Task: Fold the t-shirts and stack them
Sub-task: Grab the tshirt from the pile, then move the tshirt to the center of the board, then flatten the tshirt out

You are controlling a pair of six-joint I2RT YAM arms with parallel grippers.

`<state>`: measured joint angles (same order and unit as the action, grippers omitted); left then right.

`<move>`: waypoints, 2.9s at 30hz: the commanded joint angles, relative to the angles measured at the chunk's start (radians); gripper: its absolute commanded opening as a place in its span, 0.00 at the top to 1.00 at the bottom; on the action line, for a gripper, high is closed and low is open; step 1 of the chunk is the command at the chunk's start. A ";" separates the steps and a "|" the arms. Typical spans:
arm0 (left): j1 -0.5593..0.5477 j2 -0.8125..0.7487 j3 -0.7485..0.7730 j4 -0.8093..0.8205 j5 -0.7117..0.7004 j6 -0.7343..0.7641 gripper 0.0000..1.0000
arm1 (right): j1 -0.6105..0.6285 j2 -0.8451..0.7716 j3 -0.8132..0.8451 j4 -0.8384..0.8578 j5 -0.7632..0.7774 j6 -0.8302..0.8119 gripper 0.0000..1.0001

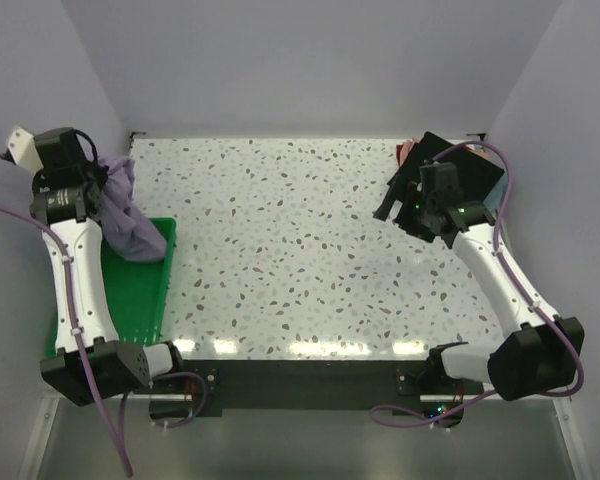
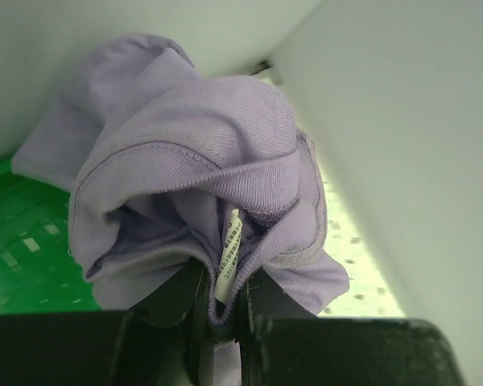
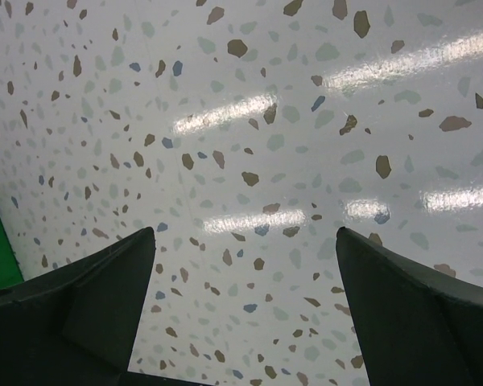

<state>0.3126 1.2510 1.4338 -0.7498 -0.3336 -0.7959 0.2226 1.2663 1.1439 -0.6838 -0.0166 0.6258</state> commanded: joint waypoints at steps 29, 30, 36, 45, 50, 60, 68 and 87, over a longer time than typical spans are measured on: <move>-0.445 -0.002 -0.288 -0.035 0.535 0.279 0.00 | 0.003 -0.120 -0.099 -0.043 0.061 0.005 0.04; -0.445 -0.018 -0.314 -0.072 0.492 0.306 0.00 | 0.003 -0.114 -0.107 -0.048 0.058 0.000 0.04; -0.445 -0.130 -0.355 -0.123 0.346 0.322 0.00 | 0.003 -0.097 -0.174 -0.036 0.032 0.005 0.05; -0.448 -0.098 -0.392 0.071 0.414 0.208 0.06 | 0.003 -0.102 -0.204 -0.026 0.020 0.032 0.06; -0.449 0.068 -0.290 0.155 0.389 0.187 0.12 | 0.003 -0.160 -0.223 -0.048 0.018 0.048 0.06; -0.486 0.419 -0.046 0.230 0.291 0.195 0.15 | 0.003 -0.275 -0.292 -0.098 0.027 0.112 0.07; -0.524 0.617 0.074 0.233 0.281 0.207 0.23 | 0.003 -0.280 -0.256 -0.135 0.075 0.120 0.07; -0.540 0.804 0.185 0.190 0.263 0.257 0.49 | 0.003 -0.294 -0.268 -0.135 0.093 0.189 0.08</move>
<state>-0.2234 2.0548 1.5795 -0.5705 -0.0544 -0.5732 0.2226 0.9924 0.8577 -0.8143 0.0444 0.7856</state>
